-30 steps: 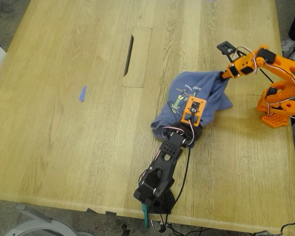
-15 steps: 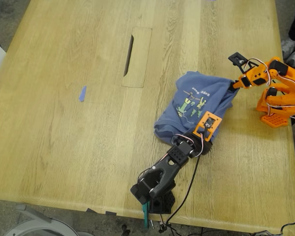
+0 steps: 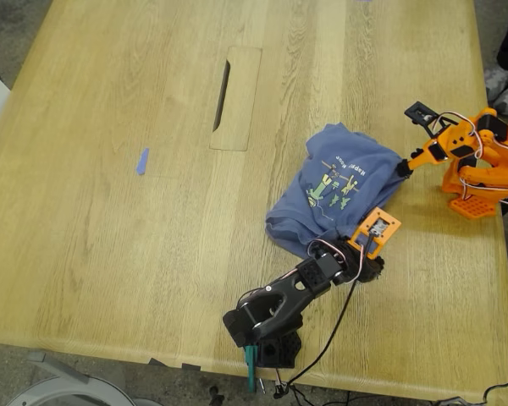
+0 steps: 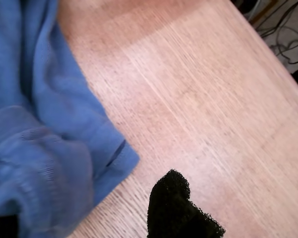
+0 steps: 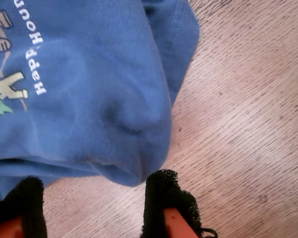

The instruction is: Fold a T-shirt

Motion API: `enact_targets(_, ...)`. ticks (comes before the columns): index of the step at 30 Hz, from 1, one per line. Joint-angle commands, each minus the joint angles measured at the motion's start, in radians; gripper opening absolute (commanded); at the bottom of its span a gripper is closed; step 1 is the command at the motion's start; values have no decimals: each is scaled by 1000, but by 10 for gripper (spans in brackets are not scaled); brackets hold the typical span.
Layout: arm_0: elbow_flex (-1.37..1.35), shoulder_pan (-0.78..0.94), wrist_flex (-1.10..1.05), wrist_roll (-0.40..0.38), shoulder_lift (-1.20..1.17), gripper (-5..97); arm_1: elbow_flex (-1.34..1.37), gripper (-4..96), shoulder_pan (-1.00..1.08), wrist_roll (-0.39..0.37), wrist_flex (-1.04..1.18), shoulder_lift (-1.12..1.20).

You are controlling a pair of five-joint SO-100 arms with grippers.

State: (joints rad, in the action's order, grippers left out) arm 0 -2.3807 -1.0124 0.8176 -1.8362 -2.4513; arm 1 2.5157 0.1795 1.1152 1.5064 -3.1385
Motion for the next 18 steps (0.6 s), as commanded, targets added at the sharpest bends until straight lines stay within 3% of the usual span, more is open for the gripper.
enact_targets(1,18,-51,-34,-52,11,520,5,325,0,3,20,-25)
enact_targets(7,2,-95,-9,-123,26,693,17,353,-8,11,100,-94)
enact_targets(12,-6,-89,101,-183,26,746,28,338,6,14,83,-94)
enact_targets(18,34,9,287,-192,12,780,17,324,25,23,41,-77)
